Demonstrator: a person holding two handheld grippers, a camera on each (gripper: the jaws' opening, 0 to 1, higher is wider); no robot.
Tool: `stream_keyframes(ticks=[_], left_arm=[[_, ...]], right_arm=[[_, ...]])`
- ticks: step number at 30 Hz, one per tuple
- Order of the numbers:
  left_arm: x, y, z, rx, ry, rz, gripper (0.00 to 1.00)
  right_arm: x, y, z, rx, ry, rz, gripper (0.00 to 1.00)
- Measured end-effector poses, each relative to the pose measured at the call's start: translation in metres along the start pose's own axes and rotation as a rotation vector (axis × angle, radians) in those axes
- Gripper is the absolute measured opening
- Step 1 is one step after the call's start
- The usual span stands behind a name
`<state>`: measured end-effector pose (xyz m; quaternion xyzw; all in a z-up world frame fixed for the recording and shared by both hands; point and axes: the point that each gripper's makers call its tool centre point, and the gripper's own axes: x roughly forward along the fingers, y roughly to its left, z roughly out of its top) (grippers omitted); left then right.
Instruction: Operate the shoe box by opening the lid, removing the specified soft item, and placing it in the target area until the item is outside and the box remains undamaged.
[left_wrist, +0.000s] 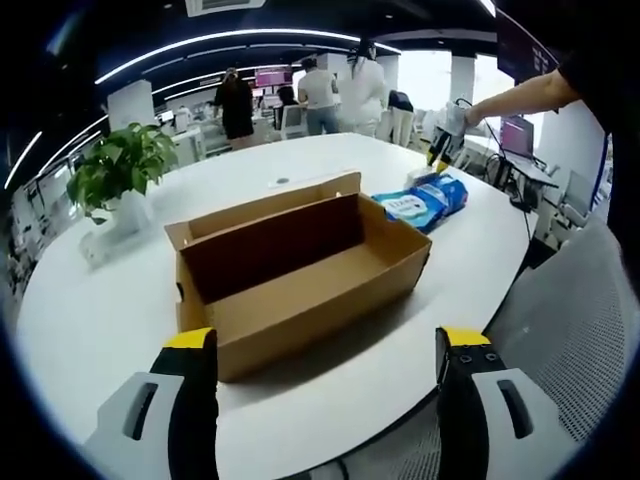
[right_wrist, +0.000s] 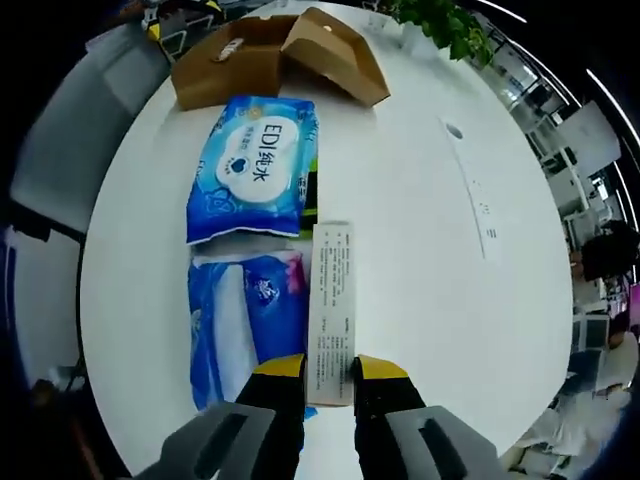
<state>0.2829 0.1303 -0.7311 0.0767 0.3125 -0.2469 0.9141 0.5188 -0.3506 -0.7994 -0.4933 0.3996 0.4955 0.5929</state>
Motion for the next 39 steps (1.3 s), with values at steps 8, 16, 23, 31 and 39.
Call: stream_keyframes(ticks=[8, 16, 23, 31, 39], left_arm=[[0.0, 0.001, -0.001, 0.0, 0.006, 0.003, 0.93], [0.001, 0.001, -0.002, 0.0, 0.012, 0.001, 0.93], [0.0, 0.002, -0.003, 0.004, 0.013, 0.006, 0.92], [0.0, 0.002, -0.002, 0.006, 0.009, 0.005, 0.92], [0.0, 0.001, 0.001, 0.016, -0.007, -0.001, 0.92]], right_arm=[[0.006, -0.005, -0.008, -0.03, 0.017, -0.009, 0.14], [0.005, -0.006, -0.01, -0.04, 0.017, -0.004, 0.14], [0.006, -0.009, -0.011, -0.049, 0.034, -0.019, 0.16], [0.001, -0.016, -0.007, -0.017, 0.033, -0.06, 0.21], [-0.013, -0.022, -0.002, 0.07, 0.007, -0.143, 0.29]])
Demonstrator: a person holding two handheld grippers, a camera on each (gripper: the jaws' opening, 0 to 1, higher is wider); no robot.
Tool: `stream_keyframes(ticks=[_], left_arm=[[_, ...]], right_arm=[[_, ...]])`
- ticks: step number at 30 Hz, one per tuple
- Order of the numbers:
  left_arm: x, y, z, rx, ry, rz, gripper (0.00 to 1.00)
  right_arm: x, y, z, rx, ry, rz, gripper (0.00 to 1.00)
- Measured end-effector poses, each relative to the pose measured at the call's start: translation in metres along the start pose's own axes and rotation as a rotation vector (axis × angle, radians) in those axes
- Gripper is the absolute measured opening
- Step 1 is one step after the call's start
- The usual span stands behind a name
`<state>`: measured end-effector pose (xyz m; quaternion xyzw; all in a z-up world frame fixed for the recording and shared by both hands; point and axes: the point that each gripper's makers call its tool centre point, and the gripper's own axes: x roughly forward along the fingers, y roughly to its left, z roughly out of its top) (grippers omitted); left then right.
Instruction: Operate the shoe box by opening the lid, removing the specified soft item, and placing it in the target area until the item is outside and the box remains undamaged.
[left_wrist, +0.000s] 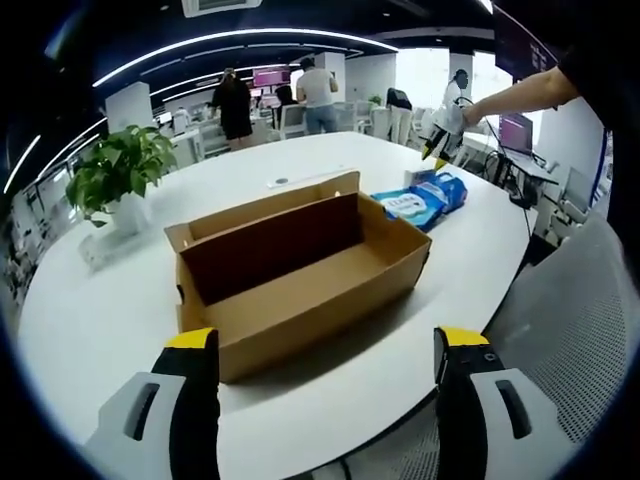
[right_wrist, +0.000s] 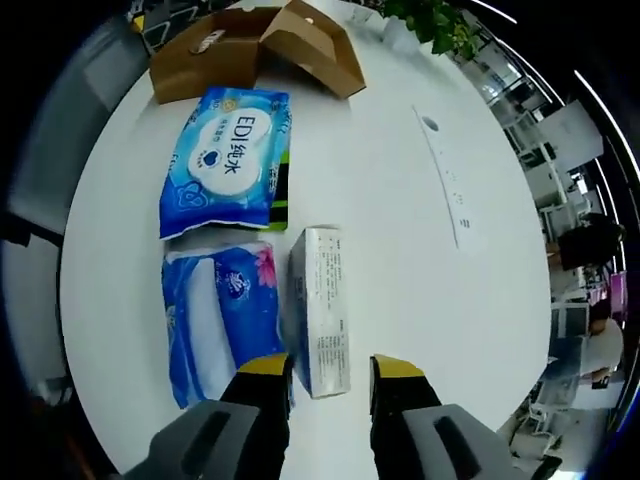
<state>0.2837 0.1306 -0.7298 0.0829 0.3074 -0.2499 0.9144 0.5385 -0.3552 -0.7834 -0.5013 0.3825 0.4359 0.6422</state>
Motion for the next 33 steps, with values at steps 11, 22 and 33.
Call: stream_keyframes(ticks=[11, 22, 33], left_arm=[[-0.002, -0.004, 0.008, 0.006, -0.042, -0.02, 0.93], [-0.004, -0.006, 0.012, 0.002, -0.066, -0.036, 0.92], [-0.006, -0.01, 0.018, 0.01, -0.089, -0.045, 0.9]], right_arm=[[-0.024, 0.015, 0.033, 0.169, -0.092, -0.058, 0.41], [-0.059, 0.03, 0.06, 0.317, -0.188, -0.128, 0.55], [-0.089, 0.059, 0.08, 0.449, -0.252, -0.198, 0.71]])
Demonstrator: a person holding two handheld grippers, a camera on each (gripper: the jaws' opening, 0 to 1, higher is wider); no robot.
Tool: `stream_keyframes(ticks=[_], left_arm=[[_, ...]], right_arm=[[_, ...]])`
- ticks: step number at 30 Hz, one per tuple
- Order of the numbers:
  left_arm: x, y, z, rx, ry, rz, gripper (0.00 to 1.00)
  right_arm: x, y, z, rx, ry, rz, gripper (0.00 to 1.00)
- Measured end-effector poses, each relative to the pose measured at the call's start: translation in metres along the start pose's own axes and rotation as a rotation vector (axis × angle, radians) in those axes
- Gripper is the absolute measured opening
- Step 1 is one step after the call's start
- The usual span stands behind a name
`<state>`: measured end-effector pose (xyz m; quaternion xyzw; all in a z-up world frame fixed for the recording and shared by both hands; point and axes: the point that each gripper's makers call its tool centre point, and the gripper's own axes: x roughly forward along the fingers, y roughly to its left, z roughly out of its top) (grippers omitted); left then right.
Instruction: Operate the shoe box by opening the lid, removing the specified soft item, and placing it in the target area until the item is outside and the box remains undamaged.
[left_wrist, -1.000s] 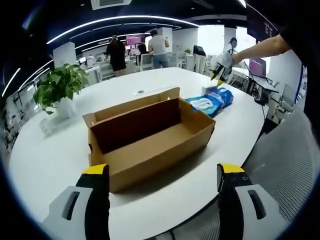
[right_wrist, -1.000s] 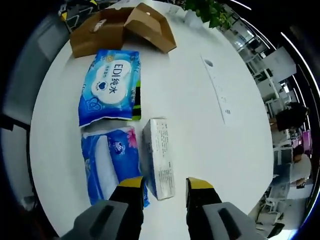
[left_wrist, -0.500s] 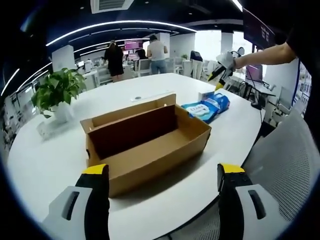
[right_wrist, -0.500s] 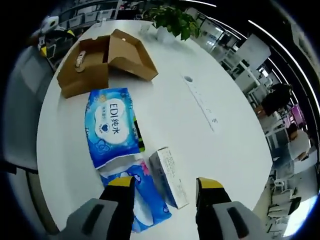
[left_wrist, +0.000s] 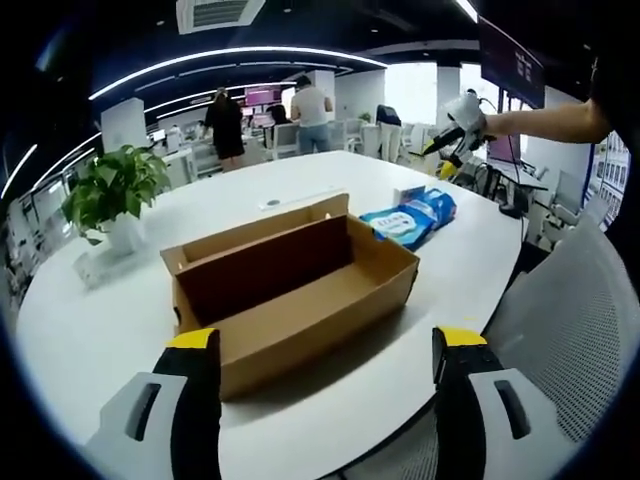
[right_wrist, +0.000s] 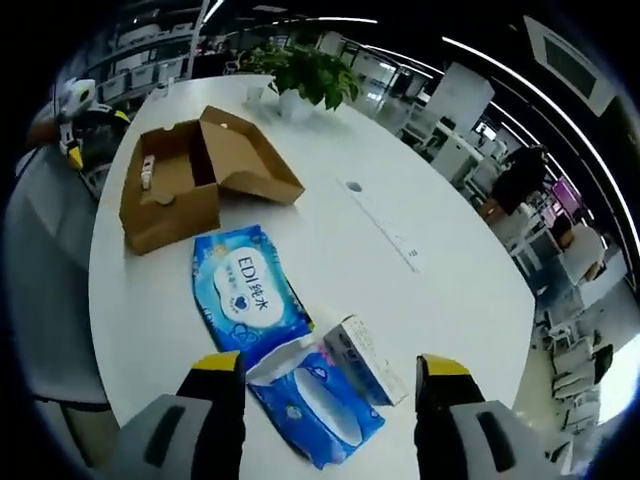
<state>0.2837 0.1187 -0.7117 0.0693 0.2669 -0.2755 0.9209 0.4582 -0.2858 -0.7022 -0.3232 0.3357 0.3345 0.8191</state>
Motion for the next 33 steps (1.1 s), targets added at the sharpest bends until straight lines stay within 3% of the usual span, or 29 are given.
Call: stream_keyframes(ticks=[6, 14, 18, 24, 30, 33], left_arm=[[-0.001, -0.002, 0.005, -0.032, -0.02, -0.007, 0.92], [-0.006, -0.001, 0.017, -0.085, -0.063, -0.023, 0.9], [-0.007, 0.008, 0.024, -0.071, -0.073, -0.018, 0.9], [-0.008, 0.016, 0.036, -0.066, -0.089, -0.059, 0.91], [-0.009, 0.031, 0.049, 0.003, -0.086, -0.078, 0.95], [-0.009, 0.034, 0.054, 0.038, -0.077, -0.112, 0.91]], right_arm=[[-0.016, 0.014, 0.004, 0.066, -0.008, -0.049, 0.79], [-0.035, 0.037, 0.021, 0.149, -0.078, -0.089, 0.92], [-0.043, 0.044, 0.032, 0.184, -0.135, -0.123, 0.99], [-0.053, 0.055, 0.043, 0.228, -0.186, -0.143, 0.99], [-0.062, 0.073, 0.049, 0.269, -0.225, -0.147, 0.99], [-0.066, 0.083, 0.051, 0.274, -0.237, -0.147, 0.99]])
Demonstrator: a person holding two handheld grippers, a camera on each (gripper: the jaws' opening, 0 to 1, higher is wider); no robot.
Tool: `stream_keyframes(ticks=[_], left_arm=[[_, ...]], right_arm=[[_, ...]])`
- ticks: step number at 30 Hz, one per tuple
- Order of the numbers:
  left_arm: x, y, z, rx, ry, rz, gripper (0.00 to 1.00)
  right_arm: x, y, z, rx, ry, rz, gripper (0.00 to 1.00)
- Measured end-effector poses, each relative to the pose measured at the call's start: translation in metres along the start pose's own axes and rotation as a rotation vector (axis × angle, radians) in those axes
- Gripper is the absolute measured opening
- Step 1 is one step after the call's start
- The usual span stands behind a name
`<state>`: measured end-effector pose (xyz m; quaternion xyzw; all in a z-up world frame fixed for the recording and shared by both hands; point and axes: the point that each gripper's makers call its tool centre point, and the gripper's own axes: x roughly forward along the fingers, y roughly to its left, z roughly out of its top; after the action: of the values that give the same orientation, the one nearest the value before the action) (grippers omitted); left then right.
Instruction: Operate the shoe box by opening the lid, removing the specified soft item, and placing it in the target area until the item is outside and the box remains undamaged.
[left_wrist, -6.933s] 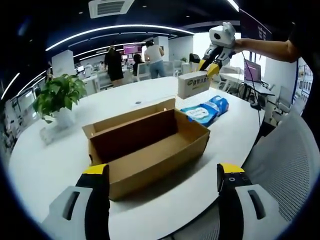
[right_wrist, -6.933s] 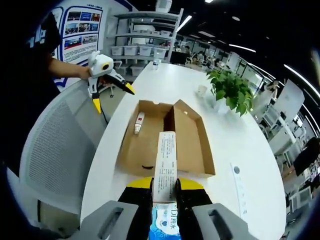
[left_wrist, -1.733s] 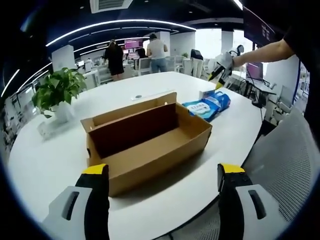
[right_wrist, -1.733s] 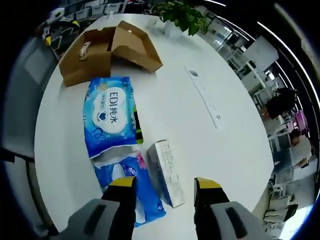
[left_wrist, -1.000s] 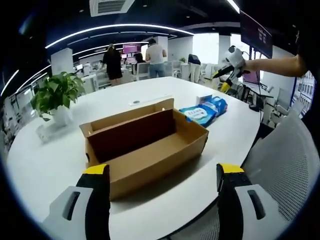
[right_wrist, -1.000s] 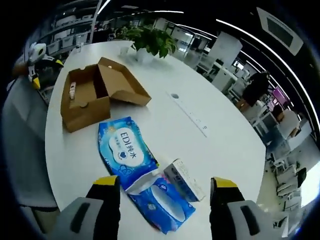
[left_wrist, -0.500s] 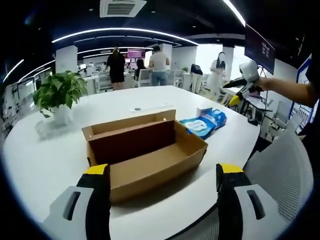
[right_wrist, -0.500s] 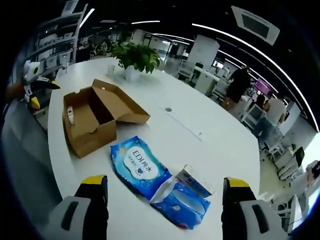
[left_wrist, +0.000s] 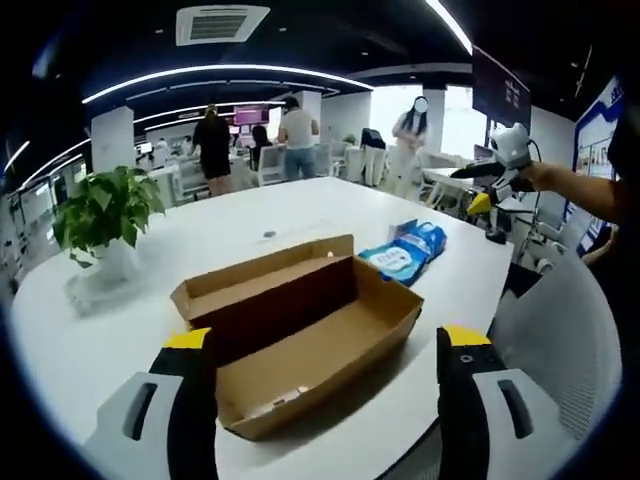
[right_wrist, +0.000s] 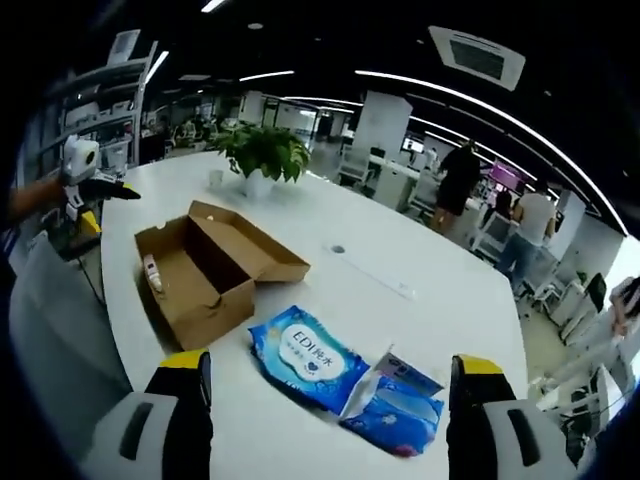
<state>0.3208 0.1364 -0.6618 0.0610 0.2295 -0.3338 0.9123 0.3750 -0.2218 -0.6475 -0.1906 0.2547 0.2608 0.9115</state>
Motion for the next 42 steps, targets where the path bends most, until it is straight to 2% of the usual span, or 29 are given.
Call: stream_keyframes(ticks=[3, 14, 17, 22, 26, 32, 42], left_arm=[[0.001, 0.005, 0.002, 0.025, 0.019, -0.011, 0.87], [0.005, 0.027, 0.01, 0.061, 0.045, -0.043, 0.9], [0.004, 0.031, 0.008, 0.067, 0.066, -0.054, 0.91], [0.005, 0.042, 0.006, 0.083, 0.102, -0.069, 0.87], [0.008, 0.053, 0.0, 0.109, 0.148, -0.073, 0.85], [0.011, 0.067, -0.004, 0.129, 0.193, -0.085, 0.83], [0.025, 0.078, -0.012, 0.173, 0.271, -0.122, 0.77]], right_arm=[[-0.005, 0.007, -0.001, 0.019, -0.011, 0.001, 0.99], [-0.025, 0.028, -0.009, 0.098, -0.056, -0.043, 0.99], [-0.028, 0.035, -0.012, 0.103, -0.056, -0.044, 0.99], [-0.036, 0.047, -0.014, 0.125, -0.079, -0.055, 0.99], [-0.043, 0.055, -0.017, 0.129, -0.094, -0.065, 0.99], [-0.051, 0.061, -0.019, 0.15, -0.106, -0.09, 0.99], [-0.06, 0.076, -0.031, 0.163, -0.102, -0.111, 0.99]])
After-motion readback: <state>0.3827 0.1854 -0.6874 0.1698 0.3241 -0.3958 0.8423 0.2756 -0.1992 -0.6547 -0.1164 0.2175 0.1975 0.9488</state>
